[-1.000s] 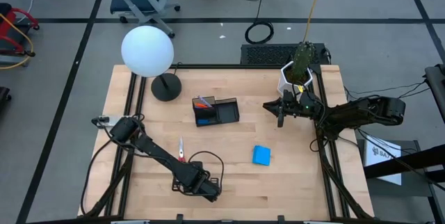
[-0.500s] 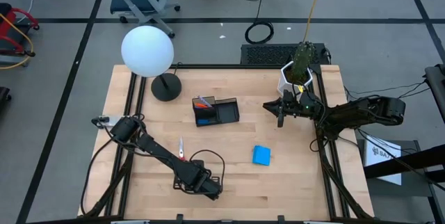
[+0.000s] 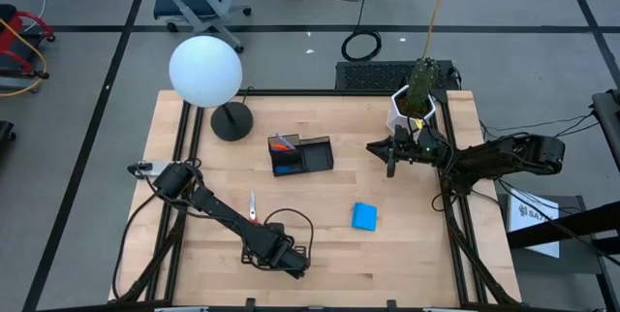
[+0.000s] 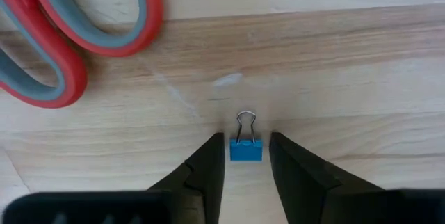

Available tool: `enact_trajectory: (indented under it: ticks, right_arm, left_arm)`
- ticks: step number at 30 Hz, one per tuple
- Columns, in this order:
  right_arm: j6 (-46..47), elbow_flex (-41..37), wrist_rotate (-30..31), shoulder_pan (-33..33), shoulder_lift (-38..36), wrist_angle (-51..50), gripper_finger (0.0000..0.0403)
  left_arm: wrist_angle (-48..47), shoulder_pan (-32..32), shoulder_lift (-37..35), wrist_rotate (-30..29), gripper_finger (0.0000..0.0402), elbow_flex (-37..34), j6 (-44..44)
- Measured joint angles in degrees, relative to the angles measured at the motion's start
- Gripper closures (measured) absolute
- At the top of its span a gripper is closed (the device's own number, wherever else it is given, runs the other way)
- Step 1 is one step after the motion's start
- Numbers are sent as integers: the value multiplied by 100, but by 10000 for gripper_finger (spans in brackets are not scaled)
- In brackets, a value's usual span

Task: Pick and place office supplies into organizer
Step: Put the blue binder clip into the black desk organizer

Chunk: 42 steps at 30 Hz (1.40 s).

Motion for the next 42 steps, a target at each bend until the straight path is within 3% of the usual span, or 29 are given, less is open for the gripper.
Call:
enact_trajectory:
  ticks: [7,26,42]
  right_arm:
    - [1,0,-2,1,0,-2,355]
    - [0,-1,-2,0,0,-1,355]
    - [1,-1,-1,1,0,-14,355]
  left_arm:
    - [139,-6,29,30,365,-2,179]
    - [129,61,-21,116,366,24,412]
    - [-130,614,-595,-608,366,24,1099]
